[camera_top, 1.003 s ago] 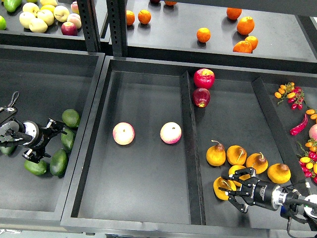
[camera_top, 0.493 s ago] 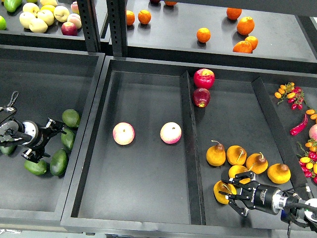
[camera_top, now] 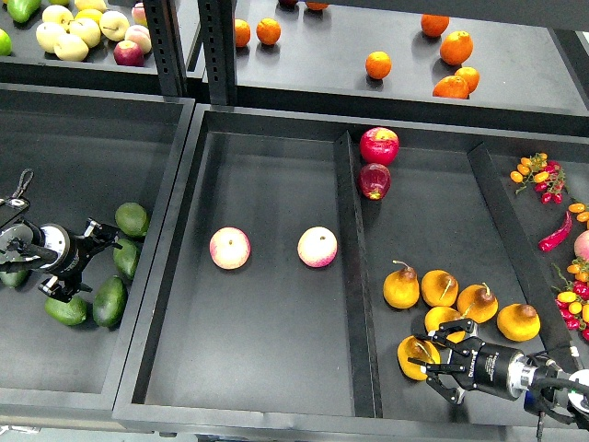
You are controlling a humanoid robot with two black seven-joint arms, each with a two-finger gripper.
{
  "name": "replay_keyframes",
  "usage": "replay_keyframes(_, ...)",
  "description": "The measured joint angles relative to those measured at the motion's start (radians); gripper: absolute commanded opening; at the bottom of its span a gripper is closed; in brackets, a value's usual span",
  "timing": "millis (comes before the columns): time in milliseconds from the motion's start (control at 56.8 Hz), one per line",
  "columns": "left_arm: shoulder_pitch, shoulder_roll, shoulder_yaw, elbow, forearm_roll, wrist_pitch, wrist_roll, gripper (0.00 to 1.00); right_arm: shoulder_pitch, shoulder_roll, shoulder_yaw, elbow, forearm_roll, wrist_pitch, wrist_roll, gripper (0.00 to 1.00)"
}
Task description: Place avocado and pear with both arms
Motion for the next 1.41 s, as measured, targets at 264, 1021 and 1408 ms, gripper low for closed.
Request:
replay_keyframes(264, -0.016, 0.001, -0.008, -0.009, -0.002, 0.000, 0.000, 0.99, 0.001, -0.041, 0.042, 0.070, 0.003, 0.000, 0.001, 0.87)
replay_keyframes(1021, -0.034, 0.019, -0.552, -0.081, -0.515, 0.000, 0.000, 0.99, 0.031, 0.173, 0.623, 0.120, 0.114, 0.000, 0.001, 0.99)
replay_keyframes(1408, 0.048, -0.130, -1.063, -0.274, -0.733, 0.000, 0.000, 0.99, 0.069, 0.378, 0.817, 0.110, 0.172, 0.000, 0.001, 0.99)
